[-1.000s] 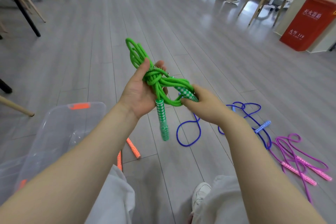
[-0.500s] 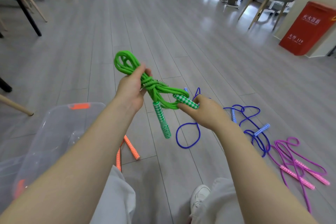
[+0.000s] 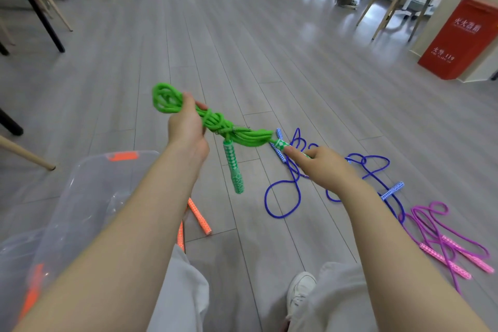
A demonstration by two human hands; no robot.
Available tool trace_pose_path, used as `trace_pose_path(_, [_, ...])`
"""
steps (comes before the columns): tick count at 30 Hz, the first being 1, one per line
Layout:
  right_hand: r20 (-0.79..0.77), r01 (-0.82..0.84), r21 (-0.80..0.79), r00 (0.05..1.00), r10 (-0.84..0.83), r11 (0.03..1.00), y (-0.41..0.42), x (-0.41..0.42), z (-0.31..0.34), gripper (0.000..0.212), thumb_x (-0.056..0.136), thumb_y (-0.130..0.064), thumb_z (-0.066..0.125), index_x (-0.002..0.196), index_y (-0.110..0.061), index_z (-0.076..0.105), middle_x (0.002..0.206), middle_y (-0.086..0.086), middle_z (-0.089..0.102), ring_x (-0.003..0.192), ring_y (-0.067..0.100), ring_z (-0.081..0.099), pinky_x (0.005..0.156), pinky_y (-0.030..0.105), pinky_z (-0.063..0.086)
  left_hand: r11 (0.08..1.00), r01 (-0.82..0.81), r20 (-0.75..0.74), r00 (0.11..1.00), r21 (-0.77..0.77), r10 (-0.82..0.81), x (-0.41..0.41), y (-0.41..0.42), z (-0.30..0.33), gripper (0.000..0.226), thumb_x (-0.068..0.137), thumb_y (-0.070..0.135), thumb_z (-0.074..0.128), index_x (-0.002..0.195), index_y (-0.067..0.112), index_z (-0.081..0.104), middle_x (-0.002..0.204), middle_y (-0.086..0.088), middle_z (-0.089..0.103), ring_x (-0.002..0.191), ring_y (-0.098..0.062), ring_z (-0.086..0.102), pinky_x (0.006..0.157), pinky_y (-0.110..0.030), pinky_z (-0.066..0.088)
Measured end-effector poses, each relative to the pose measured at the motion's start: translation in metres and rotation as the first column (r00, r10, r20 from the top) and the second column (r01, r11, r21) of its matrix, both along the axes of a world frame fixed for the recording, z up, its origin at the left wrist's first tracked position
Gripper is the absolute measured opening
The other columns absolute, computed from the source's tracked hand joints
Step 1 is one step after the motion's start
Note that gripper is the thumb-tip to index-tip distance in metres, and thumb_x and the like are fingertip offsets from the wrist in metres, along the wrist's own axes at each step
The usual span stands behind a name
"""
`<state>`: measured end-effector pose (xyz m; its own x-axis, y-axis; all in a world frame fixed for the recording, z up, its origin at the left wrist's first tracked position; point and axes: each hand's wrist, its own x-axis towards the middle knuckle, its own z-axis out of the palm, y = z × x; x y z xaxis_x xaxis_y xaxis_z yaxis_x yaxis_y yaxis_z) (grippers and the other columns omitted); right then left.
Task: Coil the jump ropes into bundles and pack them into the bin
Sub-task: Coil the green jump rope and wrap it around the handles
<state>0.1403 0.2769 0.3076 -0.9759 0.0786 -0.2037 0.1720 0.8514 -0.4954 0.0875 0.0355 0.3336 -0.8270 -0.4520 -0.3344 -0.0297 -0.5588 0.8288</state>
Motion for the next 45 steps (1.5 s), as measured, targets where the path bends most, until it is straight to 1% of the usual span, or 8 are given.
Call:
trace_pose_path(11, [0.06, 0.059, 0.043, 0.996, -0.062, 0.997, -0.001, -0.004, -0.005, 0.074, 0.076, -0.088, 0.032, 0.068, -0.015, 0.038, 0.061, 0.002, 0.038, 0.059, 0.021, 0.036, 0.061, 0.032, 0.031, 0.992, -0.099, -0.037, 0.994, 0.084, 0.102, 0.011, -0.01, 0.01, 0.048, 0.102, 0.034, 0.047, 0.058, 0.015, 0.044, 0.042, 0.007, 0.049, 0.048, -0.011, 0.05, 0.072, -0.032, 0.051])
trace_pose_path(17, [0.143, 0.066, -0.018, 0.988, -0.063, 0.998, 0.001, -0.003, -0.004, 0.075, 0.077, -0.086, 0.036, 0.066, -0.013, 0.049, 0.064, 0.005, 0.052, 0.058, 0.023, 0.049, 0.062, 0.033, 0.046, 0.996, -0.02, -0.125, 0.992, 0.084, 0.031, 0.011, -0.003, 0.007, 0.042, 0.102, 0.034, 0.047, 0.063, 0.016, 0.044, 0.055, 0.004, 0.049, 0.058, -0.012, 0.051, 0.065, -0.03, 0.049])
trace_pose_path(20, [0.16, 0.005, 0.093, 0.987, -0.02, 0.996, -0.005, -0.002, -0.005, 0.076, 0.078, -0.085, 0.03, 0.073, -0.012, 0.052, 0.071, 0.007, 0.056, 0.062, 0.024, 0.053, 0.066, 0.033, 0.047, 0.996, 0.036, -0.123, 0.992, 0.084, -0.025, 0.01, 0.002, 0.002, 0.044, 0.102, 0.034, 0.046, 0.063, 0.015, 0.044, 0.052, 0.004, 0.049, 0.06, -0.013, 0.051, 0.062, -0.029, 0.048])
trace_pose_path(26, [0.213, -0.202, 0.259, 0.966, 0.148, 0.944, -0.013, 0.001, 0.004, 0.041, 0.095, -0.049, 0.047, 0.09, -0.01, 0.061, 0.093, 0.007, 0.065, 0.09, 0.026, 0.06, 0.064, 0.029, 0.041, 0.983, 0.177, -0.097, 0.98, 0.058, -0.171, 0.007, 0.008, 0.003, 0.041, 0.101, 0.035, 0.049, 0.065, 0.015, 0.046, 0.047, 0.005, 0.052, 0.059, -0.016, 0.052, 0.062, -0.032, 0.049])
trace_pose_path(30, [0.034, -0.2, 0.165, 0.98, 0.197, 0.966, -0.022, 0.001, 0.008, 0.023, 0.093, -0.024, 0.048, 0.111, -0.018, 0.06, 0.105, 0.001, 0.063, 0.1, 0.024, 0.057, 0.073, 0.028, 0.044, 0.958, 0.287, -0.083, 0.955, 0.006, -0.286, 0.01, 0.017, 0.004, 0.04, 0.101, 0.035, 0.049, 0.066, 0.014, 0.046, 0.048, 0.004, 0.052, 0.056, -0.017, 0.051, 0.063, -0.032, 0.048])
trace_pose_path(32, [-0.108, -0.156, 0.002, 0.982, 0.156, 0.988, -0.033, 0.003, 0.011, 0.028, 0.095, -0.028, 0.051, 0.121, -0.024, 0.059, 0.111, -0.008, 0.064, 0.101, 0.014, 0.059, 0.08, 0.028, 0.044, 0.94, 0.332, -0.061, 0.94, -0.077, -0.337, 0.01, 0.021, 0.001, 0.041, 0.101, 0.035, 0.05, 0.065, 0.014, 0.048, 0.051, 0.003, 0.054, 0.062, -0.018, 0.052, 0.068, -0.033, 0.048])
trace_pose_path(36, [-0.242, -0.226, -0.184, 0.954, 0.178, 0.957, -0.063, 0.01, 0.013, 0.036, 0.091, -0.043, 0.06, 0.124, -0.028, 0.058, 0.109, -0.014, 0.062, 0.09, 0.006, 0.057, 0.074, 0.023, 0.04, 0.889, 0.418, -0.046, 0.9, -0.189, -0.433, 0.015, 0.03, -0.002, 0.042, 0.101, 0.034, 0.048, 0.064, 0.015, 0.051, 0.053, 0.004, 0.055, 0.068, -0.02, 0.052, 0.075, -0.036, 0.045])
trace_pose_path(45, [-0.28, -0.203, -0.172, 0.948, 0.15, 0.964, -0.077, 0.012, 0.006, 0.03, 0.089, -0.048, 0.06, 0.099, -0.02, 0.063, 0.092, -0.008, 0.065, 0.078, 0.014, 0.06, 0.068, 0.031, 0.048, 0.757, 0.598, -0.052, 0.775, -0.264, -0.63, 0.022, 0.033, -0.004, 0.028, 0.099, 0.032, 0.054, 0.079, 0.013, 0.061, 0.08, -0.004, 0.064, 0.084, -0.022, 0.057, 0.087, -0.04, 0.049])
